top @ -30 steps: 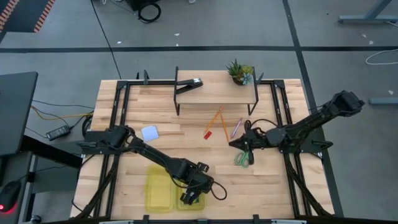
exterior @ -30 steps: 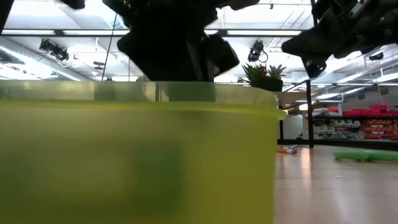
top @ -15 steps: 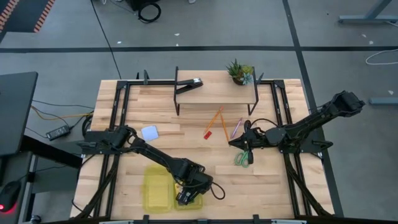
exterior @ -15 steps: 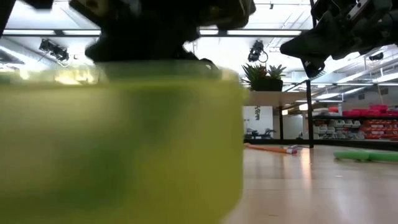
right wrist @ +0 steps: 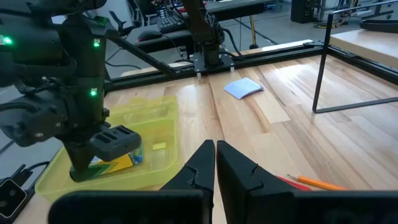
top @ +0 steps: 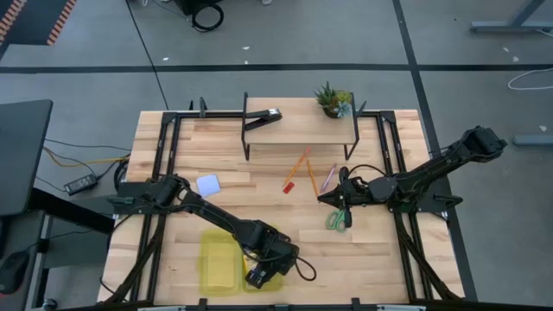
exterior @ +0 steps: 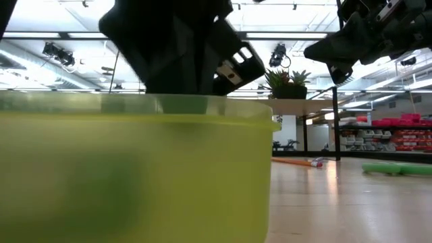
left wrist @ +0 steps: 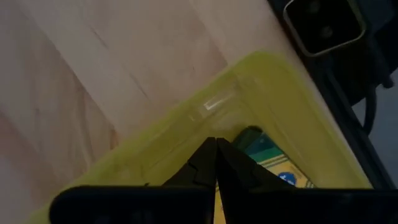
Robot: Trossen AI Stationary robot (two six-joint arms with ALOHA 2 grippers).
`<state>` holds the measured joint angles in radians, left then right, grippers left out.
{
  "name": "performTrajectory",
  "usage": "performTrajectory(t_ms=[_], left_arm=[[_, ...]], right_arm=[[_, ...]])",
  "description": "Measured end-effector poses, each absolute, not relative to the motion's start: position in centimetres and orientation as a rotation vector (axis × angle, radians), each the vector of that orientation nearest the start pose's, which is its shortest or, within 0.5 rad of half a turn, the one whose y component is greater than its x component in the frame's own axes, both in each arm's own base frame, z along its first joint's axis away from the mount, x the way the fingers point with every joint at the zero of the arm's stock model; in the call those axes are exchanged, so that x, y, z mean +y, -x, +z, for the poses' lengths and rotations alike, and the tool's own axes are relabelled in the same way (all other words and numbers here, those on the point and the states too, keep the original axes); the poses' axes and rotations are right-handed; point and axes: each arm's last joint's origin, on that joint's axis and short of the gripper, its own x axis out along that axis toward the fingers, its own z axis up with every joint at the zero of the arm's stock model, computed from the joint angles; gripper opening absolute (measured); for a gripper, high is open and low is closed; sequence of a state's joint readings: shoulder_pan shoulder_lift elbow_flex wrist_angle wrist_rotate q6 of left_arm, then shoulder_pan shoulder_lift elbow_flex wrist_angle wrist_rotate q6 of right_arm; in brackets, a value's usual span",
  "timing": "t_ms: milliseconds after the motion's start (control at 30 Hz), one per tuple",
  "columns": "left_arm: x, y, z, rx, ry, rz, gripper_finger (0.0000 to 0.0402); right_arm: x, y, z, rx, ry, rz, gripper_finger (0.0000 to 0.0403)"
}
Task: Pack school essentials
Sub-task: Put the yellow crayon box into the yellow supply box
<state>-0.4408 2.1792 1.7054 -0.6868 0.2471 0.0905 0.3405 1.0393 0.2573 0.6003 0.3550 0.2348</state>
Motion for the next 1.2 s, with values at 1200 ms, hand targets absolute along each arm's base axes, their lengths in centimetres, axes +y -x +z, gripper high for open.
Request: performTrajectory(t_ms=[1200], left_arm=[[-21.0, -39.8, 16.9, 1.196, -0.248, -0.634, 0.0005]], right_arm=[[5.6, -18.8, 18.3, 0.171, -0.181, -0.027, 0.0023]])
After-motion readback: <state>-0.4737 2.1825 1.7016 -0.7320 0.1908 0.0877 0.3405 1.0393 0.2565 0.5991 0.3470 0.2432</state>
